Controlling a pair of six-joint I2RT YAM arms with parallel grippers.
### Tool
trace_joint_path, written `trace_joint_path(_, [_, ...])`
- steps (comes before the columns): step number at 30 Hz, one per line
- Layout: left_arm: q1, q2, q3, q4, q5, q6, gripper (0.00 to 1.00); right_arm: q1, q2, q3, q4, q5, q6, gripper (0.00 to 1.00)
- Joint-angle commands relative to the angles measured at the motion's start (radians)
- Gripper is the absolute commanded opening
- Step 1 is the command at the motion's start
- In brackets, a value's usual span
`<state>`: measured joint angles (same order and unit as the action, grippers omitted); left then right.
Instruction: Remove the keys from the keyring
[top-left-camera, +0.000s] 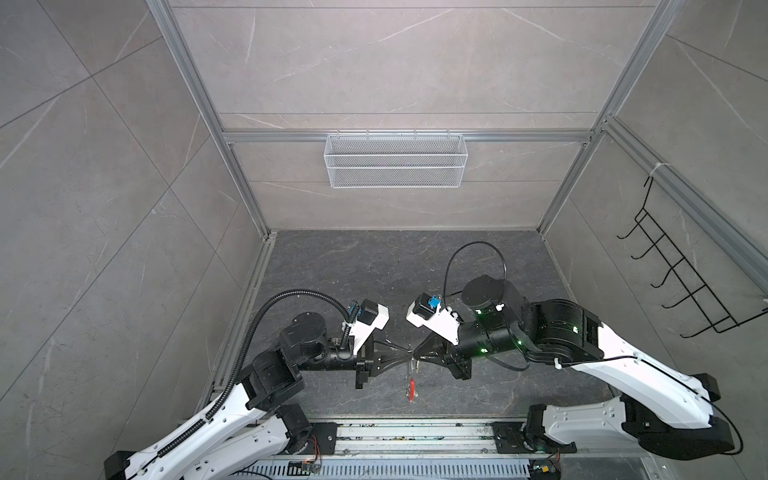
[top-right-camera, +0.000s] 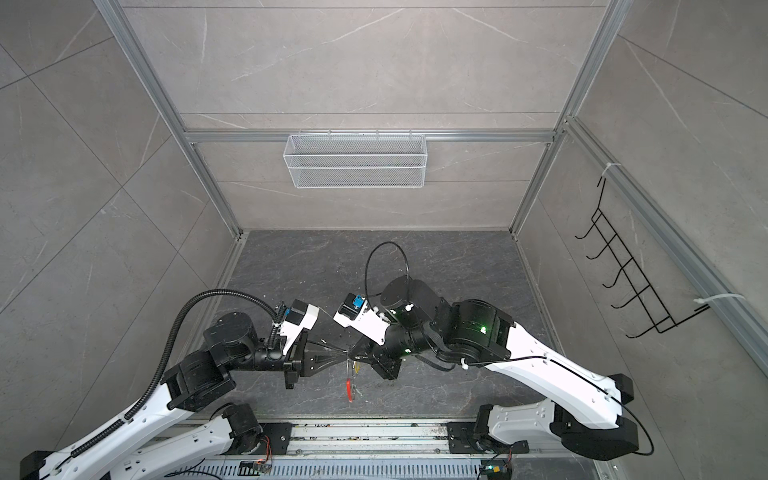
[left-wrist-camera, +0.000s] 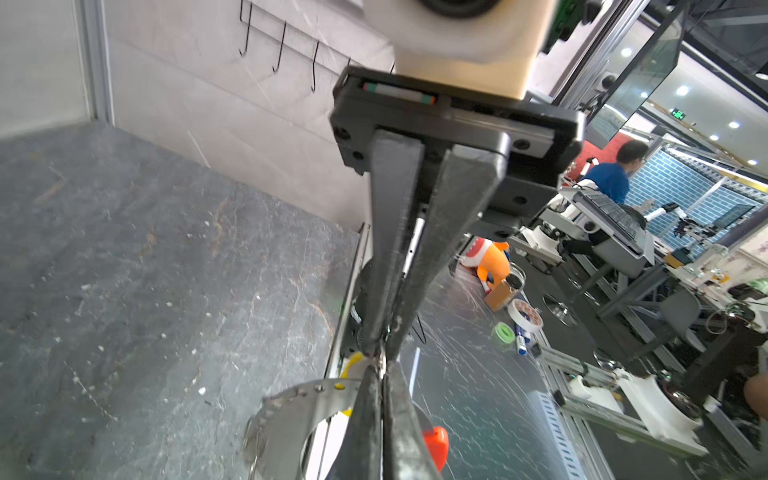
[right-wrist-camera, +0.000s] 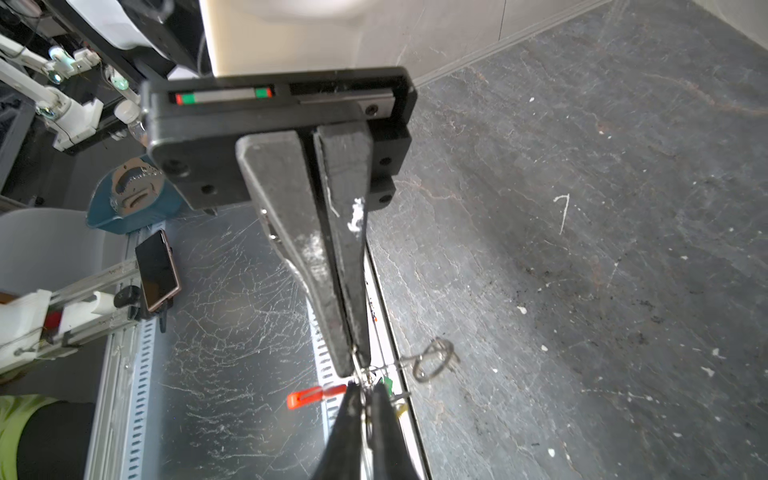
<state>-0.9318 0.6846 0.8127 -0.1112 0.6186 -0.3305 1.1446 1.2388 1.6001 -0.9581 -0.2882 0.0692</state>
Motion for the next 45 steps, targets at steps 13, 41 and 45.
trace_joint_path(13, [-0.001, -0.105, -0.096, 0.328, -0.082, -0.038, 0.00, 0.002, -0.311, -0.414, 0.598, 0.068, 0.046, 0.45])
trace_joint_path(41, [-0.001, -0.147, -0.181, 0.499, -0.143, -0.103, 0.00, 0.002, -0.265, -0.550, 0.918, -0.092, 0.165, 0.29])
trace_joint_path(45, [-0.002, -0.145, -0.182, 0.501, -0.144, -0.105, 0.00, 0.001, -0.260, -0.562, 0.949, -0.104, 0.185, 0.21])
